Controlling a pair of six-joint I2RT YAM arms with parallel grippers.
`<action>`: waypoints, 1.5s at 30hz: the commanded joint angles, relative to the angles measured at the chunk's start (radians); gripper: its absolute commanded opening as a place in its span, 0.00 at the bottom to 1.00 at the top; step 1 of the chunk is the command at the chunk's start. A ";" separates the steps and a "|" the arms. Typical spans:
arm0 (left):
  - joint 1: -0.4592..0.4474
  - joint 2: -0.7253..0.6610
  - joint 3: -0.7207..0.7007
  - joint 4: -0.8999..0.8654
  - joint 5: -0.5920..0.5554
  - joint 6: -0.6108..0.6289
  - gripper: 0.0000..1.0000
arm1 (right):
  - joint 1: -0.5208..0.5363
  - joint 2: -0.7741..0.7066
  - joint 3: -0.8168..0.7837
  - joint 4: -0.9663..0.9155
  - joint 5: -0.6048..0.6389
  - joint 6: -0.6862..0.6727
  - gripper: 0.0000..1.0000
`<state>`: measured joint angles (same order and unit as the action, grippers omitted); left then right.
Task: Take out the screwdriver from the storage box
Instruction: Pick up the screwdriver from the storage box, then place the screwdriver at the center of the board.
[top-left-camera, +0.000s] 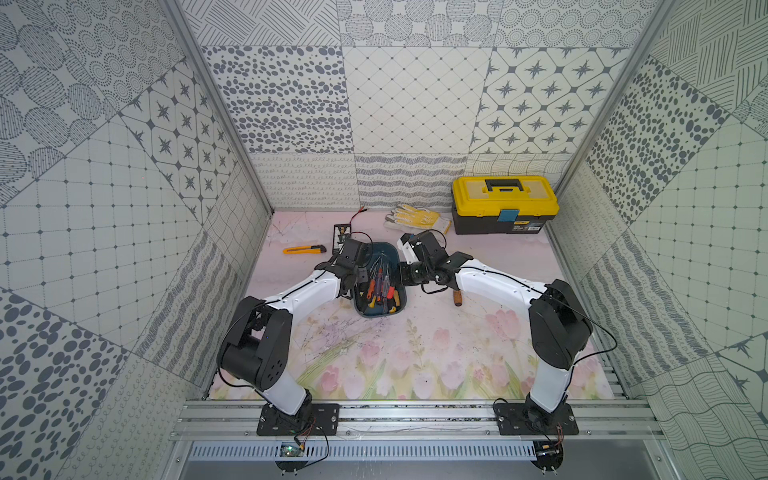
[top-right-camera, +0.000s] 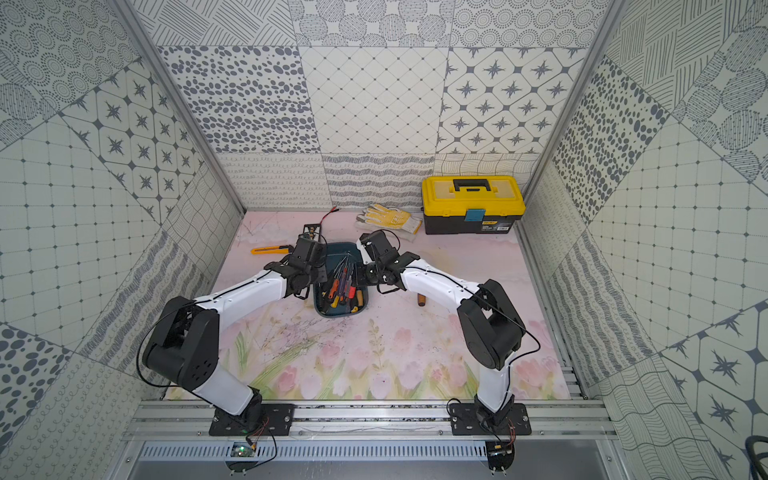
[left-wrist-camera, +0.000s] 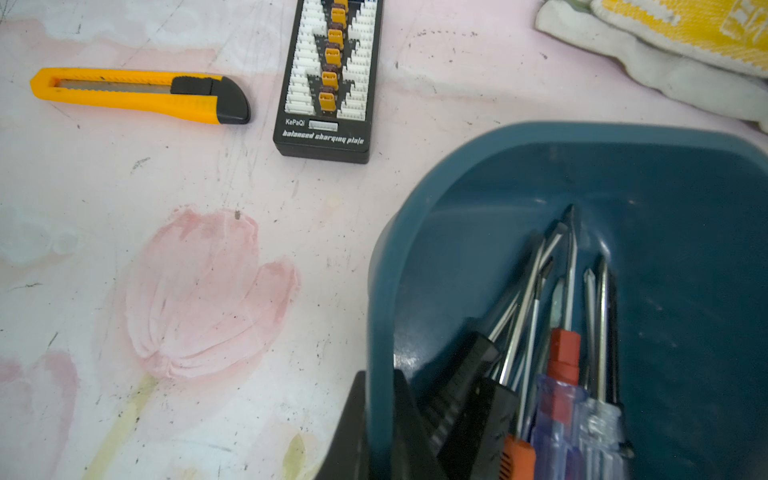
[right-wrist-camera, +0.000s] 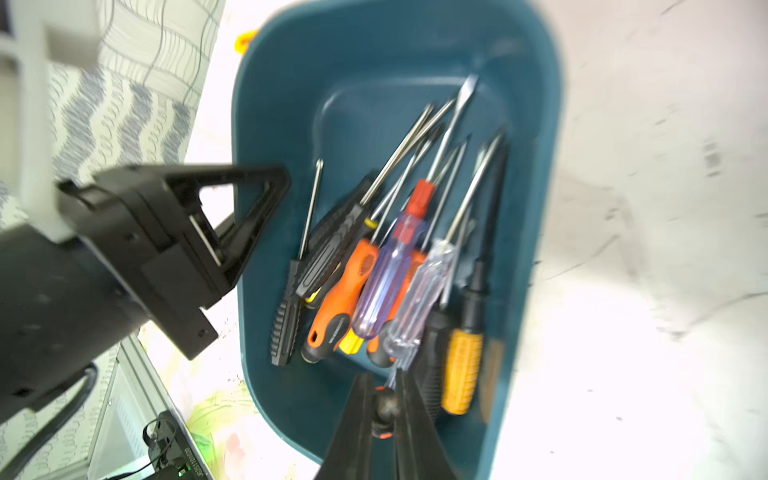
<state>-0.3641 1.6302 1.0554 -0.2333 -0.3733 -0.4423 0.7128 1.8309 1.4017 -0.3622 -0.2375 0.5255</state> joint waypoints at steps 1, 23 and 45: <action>0.004 0.003 0.012 0.077 -0.041 0.005 0.00 | -0.032 -0.070 -0.016 0.012 0.009 -0.040 0.00; 0.004 0.003 0.013 0.081 -0.029 0.005 0.00 | -0.405 -0.124 -0.009 -0.567 0.166 -0.295 0.00; 0.004 0.003 0.017 0.069 -0.035 0.013 0.00 | -0.460 0.138 0.049 -0.531 0.131 -0.343 0.00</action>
<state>-0.3641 1.6314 1.0554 -0.2317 -0.3733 -0.4419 0.2592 1.9350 1.4284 -0.9207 -0.1074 0.1963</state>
